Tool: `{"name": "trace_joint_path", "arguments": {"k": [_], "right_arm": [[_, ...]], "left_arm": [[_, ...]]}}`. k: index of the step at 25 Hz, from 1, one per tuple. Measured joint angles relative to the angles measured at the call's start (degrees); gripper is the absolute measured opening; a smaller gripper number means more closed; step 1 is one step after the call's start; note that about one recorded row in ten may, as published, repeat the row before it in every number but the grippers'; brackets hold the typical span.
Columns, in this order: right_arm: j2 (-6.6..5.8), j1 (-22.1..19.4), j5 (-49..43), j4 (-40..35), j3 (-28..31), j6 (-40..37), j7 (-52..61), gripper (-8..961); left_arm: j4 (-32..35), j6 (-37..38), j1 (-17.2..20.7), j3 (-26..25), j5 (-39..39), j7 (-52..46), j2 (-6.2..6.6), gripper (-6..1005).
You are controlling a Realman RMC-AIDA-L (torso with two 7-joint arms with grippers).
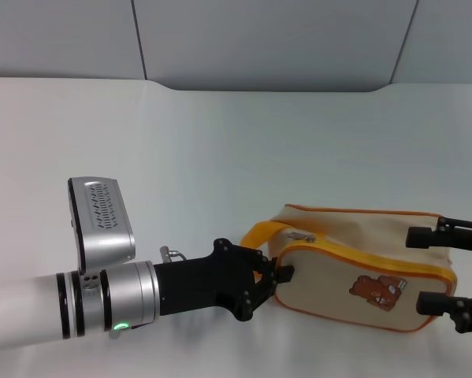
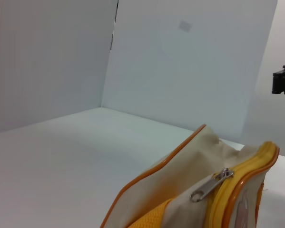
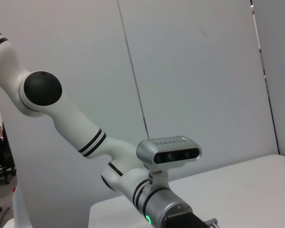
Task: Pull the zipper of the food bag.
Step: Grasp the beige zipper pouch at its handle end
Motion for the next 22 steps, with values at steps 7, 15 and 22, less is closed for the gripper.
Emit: {"name": "trace_joint_path", "arguments": {"k": [7, 15, 22], "right_arm": [[0.19, 0.20, 0.12, 0.00, 0.76, 0.03, -0.41, 725], [0.12, 0.33, 0.22, -0.05, 2.16, 0.07, -0.31, 714], [1.63, 1.45, 0.47, -0.50, 12.00, 0.38, -3.19, 705]], "left_arm": [[-0.07, 0.68, 0.26, -0.49, 0.06, 0.58, 0.00, 89], [0.94, 2.18, 1.33, -0.47, 0.07, 0.29, 0.01, 72], [8.92, 7.14, 5.08, 0.00, 0.08, -4.90, 0.34, 71]]}}
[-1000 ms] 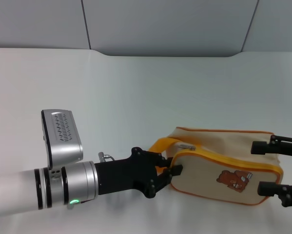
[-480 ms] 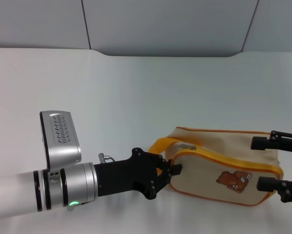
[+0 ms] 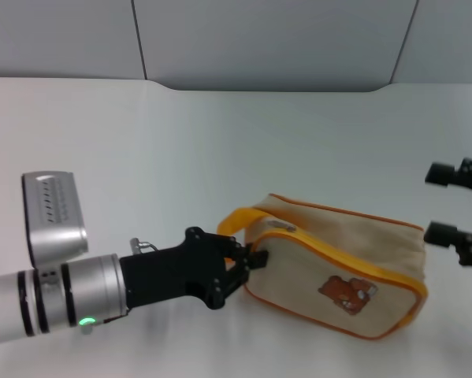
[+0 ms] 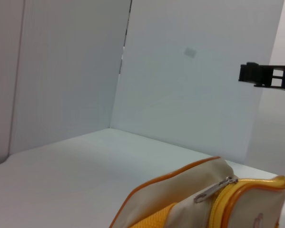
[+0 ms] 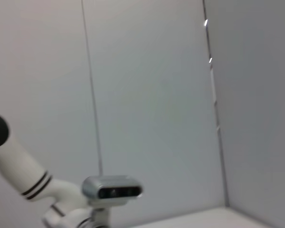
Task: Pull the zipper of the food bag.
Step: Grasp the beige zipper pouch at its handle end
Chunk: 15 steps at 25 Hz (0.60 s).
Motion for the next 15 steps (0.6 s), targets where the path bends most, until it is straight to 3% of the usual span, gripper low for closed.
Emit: {"name": "trace_joint_path", "arguments": {"k": [4, 8, 9, 15], "right_arm": [[1.04, 0.73, 1.02, -0.03, 1.58, 1.54, -3.01, 699], [3.00, 1.82, 2.20, -0.07, 1.81, 4.69, -9.66, 694], [4.07, 2.64, 2.23, -0.08, 1.82, 6.25, -13.47, 692], [5.58, 4.32, 2.22, 0.73, 1.70, 9.58, -21.36, 684]], "left_arm": [[4.36, 1.31, 0.93, 0.18, 0.64, -3.39, 0.26, 71], [6.99, 2.06, 1.23, 0.24, 1.58, -4.82, 0.28, 71], [7.56, 2.37, 1.24, 0.25, 1.77, -4.91, 0.29, 71], [9.48, 5.10, 0.92, 0.24, 2.14, -4.98, 0.28, 72]]}}
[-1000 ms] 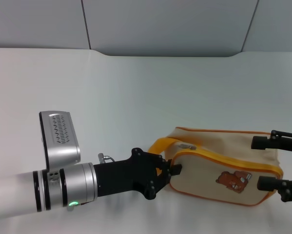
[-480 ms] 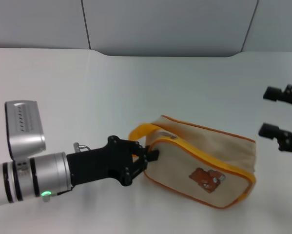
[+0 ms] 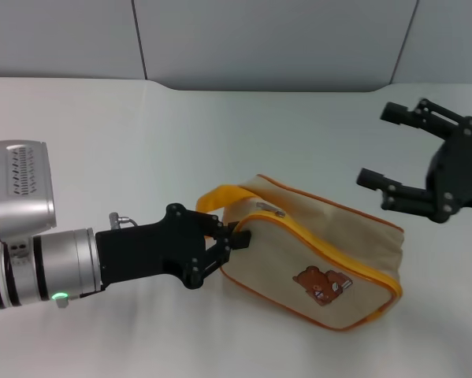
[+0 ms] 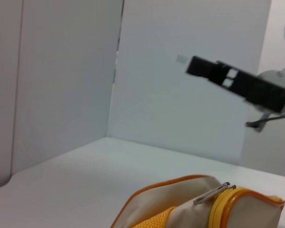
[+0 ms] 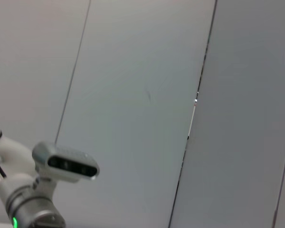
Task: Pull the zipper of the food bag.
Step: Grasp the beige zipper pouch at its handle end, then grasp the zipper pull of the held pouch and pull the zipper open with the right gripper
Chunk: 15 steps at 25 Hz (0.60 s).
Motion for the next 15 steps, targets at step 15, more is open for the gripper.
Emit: {"name": "trace_joint_path", "arguments": {"k": [15], "right_arm": [[0.45, 3.77, -0.23, 9.00, -3.30, 9.72, -29.15, 664]], "left_arm": [[4.03, 2.86, -0.64, -0.66, -0.39, -2.97, -0.08, 66]]}}
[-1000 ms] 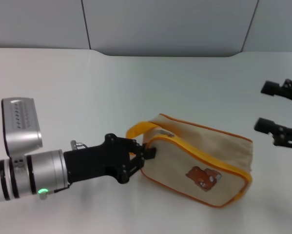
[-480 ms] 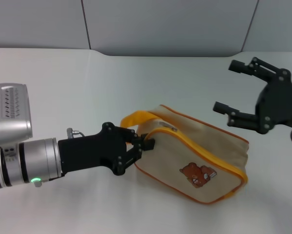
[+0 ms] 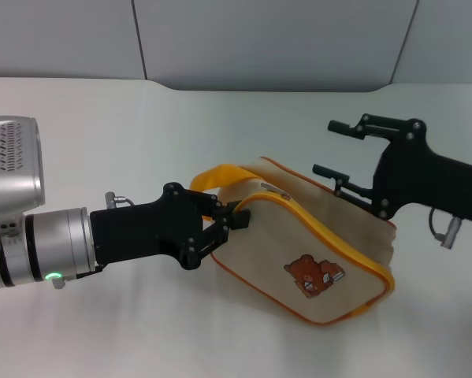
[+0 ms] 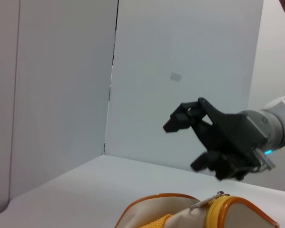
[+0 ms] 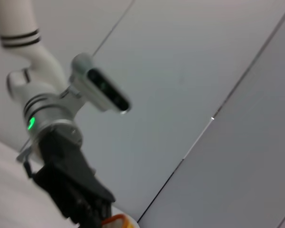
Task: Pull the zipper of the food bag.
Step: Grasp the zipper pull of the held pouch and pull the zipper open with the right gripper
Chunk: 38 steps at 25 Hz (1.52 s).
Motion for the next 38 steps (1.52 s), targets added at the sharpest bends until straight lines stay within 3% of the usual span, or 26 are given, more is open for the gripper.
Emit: {"name": "trace_joint_path", "arguments": {"k": [2, 8, 18, 38], "right_arm": [[0.02, 0.12, 0.01, 0.50, -0.05, 0.24, -1.28, 661], [0.07, 1.03, 0.01, 3.48, -0.05, 1.63, -10.64, 482], [0.06, 2.46, 0.08, 7.47, -2.70, 6.78, -18.77, 484], [0.07, 2.35, 0.20, 9.85, -2.24, 5.06, -20.00, 476]], "left_arm": [[0.01, 0.04, -0.02, -0.02, -0.05, 0.00, 0.00, 66], [0.12, 0.22, -0.32, -0.06, -0.14, -0.14, -0.01, 66], [1.76, 0.26, -0.59, -0.05, -0.61, -1.28, 0.05, 67], [3.76, -0.42, -0.55, -0.93, -0.83, -3.15, 0.08, 67]]}}
